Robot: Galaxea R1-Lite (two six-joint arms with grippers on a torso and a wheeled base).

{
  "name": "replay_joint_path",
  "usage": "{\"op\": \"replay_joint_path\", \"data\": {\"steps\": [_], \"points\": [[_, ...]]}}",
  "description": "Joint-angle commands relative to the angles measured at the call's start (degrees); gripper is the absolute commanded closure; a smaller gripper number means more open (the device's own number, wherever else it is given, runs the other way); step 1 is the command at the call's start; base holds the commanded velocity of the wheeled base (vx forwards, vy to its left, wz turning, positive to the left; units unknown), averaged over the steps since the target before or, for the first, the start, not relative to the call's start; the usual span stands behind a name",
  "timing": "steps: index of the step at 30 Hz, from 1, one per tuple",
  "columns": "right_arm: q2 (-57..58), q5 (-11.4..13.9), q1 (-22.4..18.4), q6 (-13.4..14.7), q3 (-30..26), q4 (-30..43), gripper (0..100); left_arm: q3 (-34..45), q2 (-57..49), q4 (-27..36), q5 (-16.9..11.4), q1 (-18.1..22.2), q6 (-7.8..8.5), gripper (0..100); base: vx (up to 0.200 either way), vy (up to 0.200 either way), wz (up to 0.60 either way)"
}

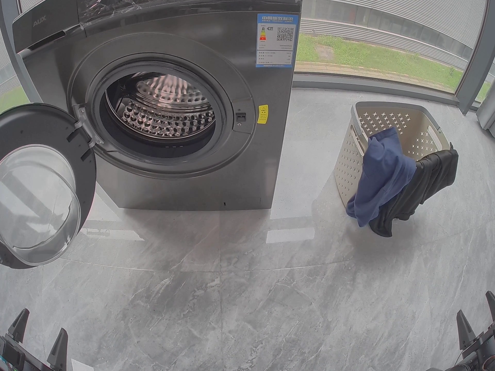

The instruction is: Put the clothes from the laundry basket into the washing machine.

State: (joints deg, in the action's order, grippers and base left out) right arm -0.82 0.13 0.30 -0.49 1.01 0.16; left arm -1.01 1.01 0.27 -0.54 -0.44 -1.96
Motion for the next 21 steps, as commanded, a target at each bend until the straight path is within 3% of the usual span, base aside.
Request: {"op": "replay_joint_path", "data": {"steps": [1, 10, 21], "points": [[0.8, 0.0, 0.0, 0.0, -1.0, 0.0, 0, 0.9, -1.0, 0.0, 0.0, 0.0, -0.06, 0, 0.2, 0.0, 0.0], [0.8, 0.0, 0.0, 0.0, -1.0, 0.0, 0, 0.9, -1.0, 0.0, 0.1, 0.0, -0.23, 0, 0.0, 0.0, 0.0], [0.8, 0.0, 0.0, 0.0, -1.0, 0.0, 0, 0.9, -1.0, 0.0, 0.0, 0.0, -0.32, 0, 0.0, -0.2, 0.0]]}}
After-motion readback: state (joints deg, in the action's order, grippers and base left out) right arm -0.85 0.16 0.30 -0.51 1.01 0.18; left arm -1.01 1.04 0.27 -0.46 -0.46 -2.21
